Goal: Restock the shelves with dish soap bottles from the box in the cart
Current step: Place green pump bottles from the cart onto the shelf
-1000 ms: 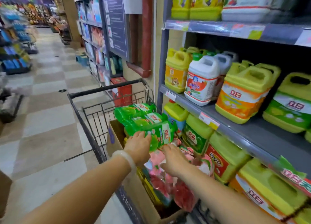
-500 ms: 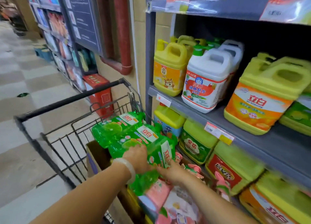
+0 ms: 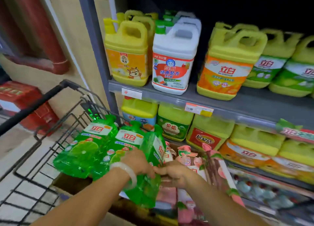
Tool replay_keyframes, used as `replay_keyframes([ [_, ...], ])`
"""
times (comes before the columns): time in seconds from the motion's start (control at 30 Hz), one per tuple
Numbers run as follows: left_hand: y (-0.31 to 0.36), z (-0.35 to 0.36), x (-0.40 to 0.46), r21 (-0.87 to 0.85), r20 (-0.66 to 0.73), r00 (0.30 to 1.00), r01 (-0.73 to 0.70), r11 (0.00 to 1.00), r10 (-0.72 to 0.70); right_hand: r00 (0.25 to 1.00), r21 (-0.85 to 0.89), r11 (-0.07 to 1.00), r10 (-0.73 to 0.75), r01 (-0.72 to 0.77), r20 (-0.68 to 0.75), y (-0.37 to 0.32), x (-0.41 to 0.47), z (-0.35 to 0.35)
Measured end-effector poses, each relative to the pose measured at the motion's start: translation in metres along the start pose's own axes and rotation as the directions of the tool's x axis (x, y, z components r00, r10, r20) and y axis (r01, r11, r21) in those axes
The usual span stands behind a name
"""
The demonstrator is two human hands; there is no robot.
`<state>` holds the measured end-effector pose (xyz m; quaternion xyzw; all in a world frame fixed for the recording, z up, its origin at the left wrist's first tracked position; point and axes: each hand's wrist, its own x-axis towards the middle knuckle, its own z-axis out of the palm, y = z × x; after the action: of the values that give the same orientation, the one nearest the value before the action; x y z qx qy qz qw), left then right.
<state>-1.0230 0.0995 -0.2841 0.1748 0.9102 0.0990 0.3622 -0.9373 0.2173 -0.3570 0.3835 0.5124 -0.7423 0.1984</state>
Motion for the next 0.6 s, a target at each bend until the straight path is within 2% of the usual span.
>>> replay_keyframes([
  [0.1,0.002,-0.001,-0.005,-0.005,-0.026,0.999,-0.019,1.000,0.019,0.995,0.049,0.995,-0.082,0.084,-0.049,0.005,-0.011,0.007],
  [0.17,0.003,-0.005,-0.010,-0.088,-0.025,0.999,-0.030,0.996,0.028,0.986,0.089,0.984,-0.146,0.153,-0.079,0.006,-0.022,0.008],
  [0.23,0.007,-0.013,-0.017,-0.254,-0.011,0.998,-0.061,0.965,0.060,0.973,0.165,0.963,-0.193,0.212,-0.124,0.007,-0.032,0.004],
  [0.33,0.018,-0.021,-0.022,-0.492,-0.004,0.990,-0.122,0.862,0.138,0.938,0.316,0.891,-0.264,0.327,-0.224,0.005,-0.048,-0.010],
  [0.4,0.034,-0.021,-0.032,-0.537,0.017,0.974,-0.181,0.824,0.225,0.909,0.298,0.870,-0.320,0.393,-0.266,0.000,-0.069,-0.025],
  [0.5,0.067,-0.011,-0.051,-0.544,0.013,0.927,-0.308,0.781,0.374,0.874,0.250,0.840,-0.443,0.482,-0.199,-0.002,-0.108,-0.056],
  [0.6,0.108,0.011,-0.073,-0.540,0.016,0.866,-0.413,0.733,0.499,0.807,0.187,0.797,-0.514,0.575,-0.291,0.007,-0.158,-0.094],
])
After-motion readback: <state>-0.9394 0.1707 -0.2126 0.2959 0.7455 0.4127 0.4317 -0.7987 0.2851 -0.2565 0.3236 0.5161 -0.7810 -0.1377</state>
